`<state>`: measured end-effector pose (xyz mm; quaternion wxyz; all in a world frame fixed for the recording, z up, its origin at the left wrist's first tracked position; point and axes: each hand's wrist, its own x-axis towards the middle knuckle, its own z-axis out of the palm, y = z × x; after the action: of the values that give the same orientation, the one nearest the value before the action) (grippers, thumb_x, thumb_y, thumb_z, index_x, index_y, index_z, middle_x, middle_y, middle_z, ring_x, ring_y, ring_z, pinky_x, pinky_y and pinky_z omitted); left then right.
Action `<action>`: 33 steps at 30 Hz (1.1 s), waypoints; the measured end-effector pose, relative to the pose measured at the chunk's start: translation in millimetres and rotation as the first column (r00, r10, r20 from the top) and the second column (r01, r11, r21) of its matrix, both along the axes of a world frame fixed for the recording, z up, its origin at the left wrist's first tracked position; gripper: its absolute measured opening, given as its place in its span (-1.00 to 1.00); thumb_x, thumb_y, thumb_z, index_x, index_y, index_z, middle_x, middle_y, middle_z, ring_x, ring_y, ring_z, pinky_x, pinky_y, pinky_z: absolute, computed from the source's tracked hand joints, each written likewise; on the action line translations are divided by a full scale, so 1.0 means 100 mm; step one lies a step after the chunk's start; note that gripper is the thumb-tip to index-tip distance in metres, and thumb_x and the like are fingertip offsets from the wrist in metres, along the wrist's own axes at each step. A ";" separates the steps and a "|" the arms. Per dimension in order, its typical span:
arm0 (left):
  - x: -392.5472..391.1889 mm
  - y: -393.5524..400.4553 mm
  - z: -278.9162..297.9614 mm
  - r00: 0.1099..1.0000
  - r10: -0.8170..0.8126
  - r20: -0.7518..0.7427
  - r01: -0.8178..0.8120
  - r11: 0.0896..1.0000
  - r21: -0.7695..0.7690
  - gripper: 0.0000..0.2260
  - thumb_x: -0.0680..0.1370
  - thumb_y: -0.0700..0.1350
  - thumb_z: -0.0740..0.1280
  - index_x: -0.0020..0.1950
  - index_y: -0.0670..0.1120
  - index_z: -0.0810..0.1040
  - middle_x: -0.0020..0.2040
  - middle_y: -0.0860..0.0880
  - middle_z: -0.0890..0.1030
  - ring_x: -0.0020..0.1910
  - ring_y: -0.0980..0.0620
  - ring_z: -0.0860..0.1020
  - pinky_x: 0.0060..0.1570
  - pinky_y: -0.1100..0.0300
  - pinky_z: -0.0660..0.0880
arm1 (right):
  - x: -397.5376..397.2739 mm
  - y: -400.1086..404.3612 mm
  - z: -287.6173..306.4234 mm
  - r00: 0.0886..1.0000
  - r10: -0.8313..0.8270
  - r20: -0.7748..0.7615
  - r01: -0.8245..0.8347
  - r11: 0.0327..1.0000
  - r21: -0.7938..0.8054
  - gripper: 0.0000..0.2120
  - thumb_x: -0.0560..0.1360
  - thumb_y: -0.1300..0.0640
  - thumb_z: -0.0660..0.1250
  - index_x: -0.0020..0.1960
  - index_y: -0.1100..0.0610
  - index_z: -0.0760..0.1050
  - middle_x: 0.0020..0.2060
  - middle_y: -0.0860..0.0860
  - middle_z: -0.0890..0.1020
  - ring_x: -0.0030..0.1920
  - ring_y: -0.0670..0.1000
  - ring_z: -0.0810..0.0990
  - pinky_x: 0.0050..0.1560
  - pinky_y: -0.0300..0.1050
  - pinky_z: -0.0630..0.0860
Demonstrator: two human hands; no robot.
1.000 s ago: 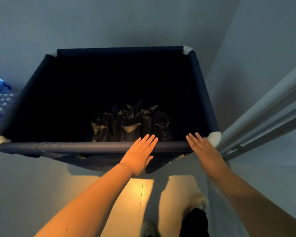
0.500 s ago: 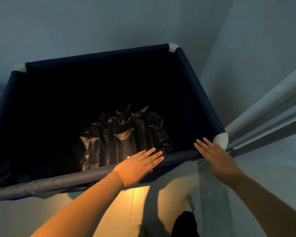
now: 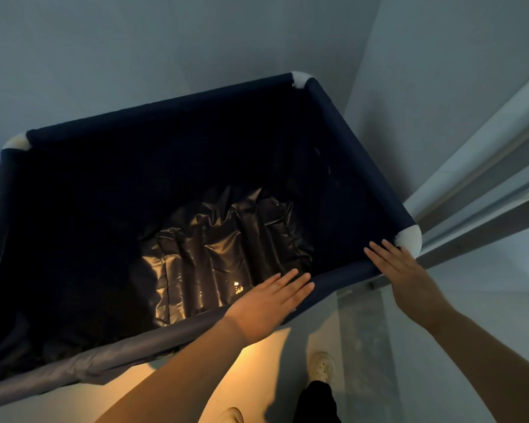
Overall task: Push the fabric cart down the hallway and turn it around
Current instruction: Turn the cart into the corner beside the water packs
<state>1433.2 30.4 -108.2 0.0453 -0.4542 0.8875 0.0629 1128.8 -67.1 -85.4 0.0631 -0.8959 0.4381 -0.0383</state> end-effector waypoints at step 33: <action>1.18 -0.48 0.21 0.993 0.034 0.110 -0.030 0.999 -0.035 -0.47 0.65 -0.07 0.01 0.47 0.07 -0.30 0.54 0.01 -0.03 0.49 -0.02 -0.11 0.43 0.04 -0.15 | 1.18 0.52 -0.14 0.962 -0.243 0.124 0.246 0.969 -0.009 -0.41 0.44 0.44 0.26 0.42 0.21 0.23 0.37 0.18 0.38 0.41 0.24 0.22 0.39 0.22 0.15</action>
<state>1551.6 -18.0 -86.9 0.0859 -0.4720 0.8771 0.0234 1246.9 -14.7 -99.1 0.0736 -0.8317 0.5400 -0.1058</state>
